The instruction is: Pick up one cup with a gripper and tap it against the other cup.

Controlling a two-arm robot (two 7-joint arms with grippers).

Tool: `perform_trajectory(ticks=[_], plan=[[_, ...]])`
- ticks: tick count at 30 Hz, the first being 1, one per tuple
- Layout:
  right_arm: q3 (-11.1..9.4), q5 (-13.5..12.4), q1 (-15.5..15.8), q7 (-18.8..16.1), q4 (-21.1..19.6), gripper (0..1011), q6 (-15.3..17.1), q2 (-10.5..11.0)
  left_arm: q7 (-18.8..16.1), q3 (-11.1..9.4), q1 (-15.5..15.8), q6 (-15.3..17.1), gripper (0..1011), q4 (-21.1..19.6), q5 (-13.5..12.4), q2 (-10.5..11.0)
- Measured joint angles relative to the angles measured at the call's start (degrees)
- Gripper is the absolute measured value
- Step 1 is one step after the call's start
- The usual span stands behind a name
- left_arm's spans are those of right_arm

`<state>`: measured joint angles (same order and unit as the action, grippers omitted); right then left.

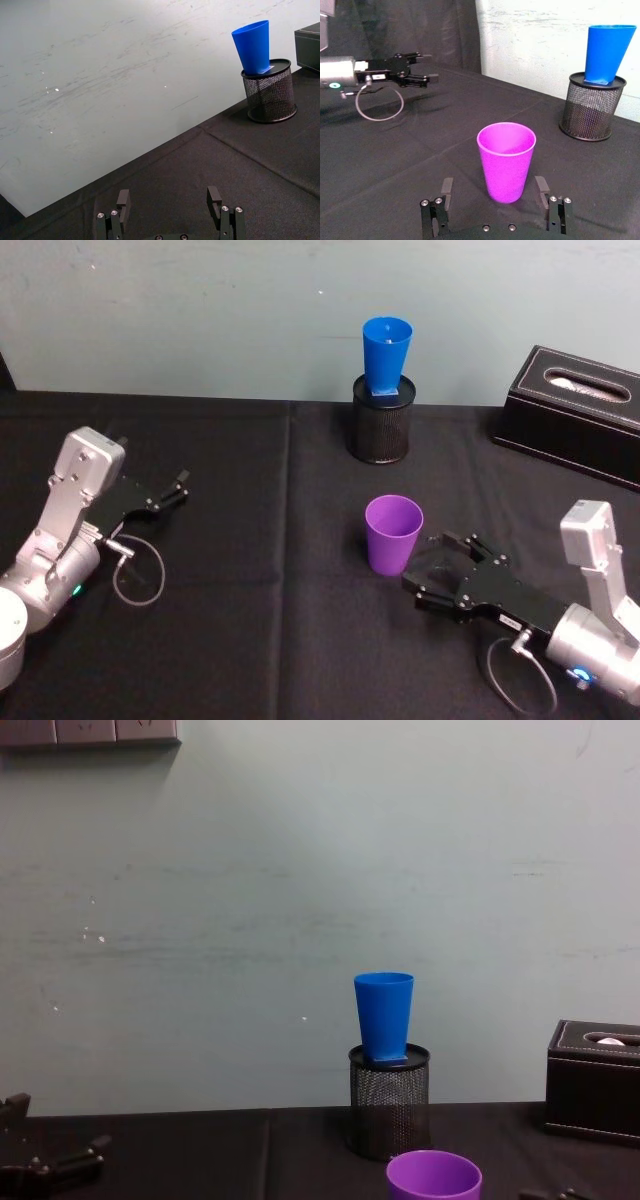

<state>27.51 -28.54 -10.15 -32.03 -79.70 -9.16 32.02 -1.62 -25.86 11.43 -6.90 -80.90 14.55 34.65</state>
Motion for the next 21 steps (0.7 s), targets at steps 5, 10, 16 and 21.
perform_trajectory(ticks=[5, 10, 16, 21], plan=[[0.5, 1.7, -2.6, -0.2, 3.0, 1003, 0.3, -2.5, 0.0, 0.0, 0.0, 0.0, 1005, 0.0, 0.0, 0.0], [1.0, 3.3, -5.1, -0.5, 5.7, 1003, 0.5, -4.6, 0.0, 0.0, 0.0, 0.0, 1005, 0.0, 0.0, 0.0], [1.4, 5.0, -7.6, -1.1, 8.6, 1003, 0.5, -7.0, 0.0, 0.0, 0.0, 0.0, 1005, 0.0, 0.0, 0.0], [1.4, 6.0, -9.0, -1.2, 10.6, 1003, 0.4, -8.7, 0.0, 0.0, 0.0, 0.0, 1005, 0.0, 0.0, 0.0]])
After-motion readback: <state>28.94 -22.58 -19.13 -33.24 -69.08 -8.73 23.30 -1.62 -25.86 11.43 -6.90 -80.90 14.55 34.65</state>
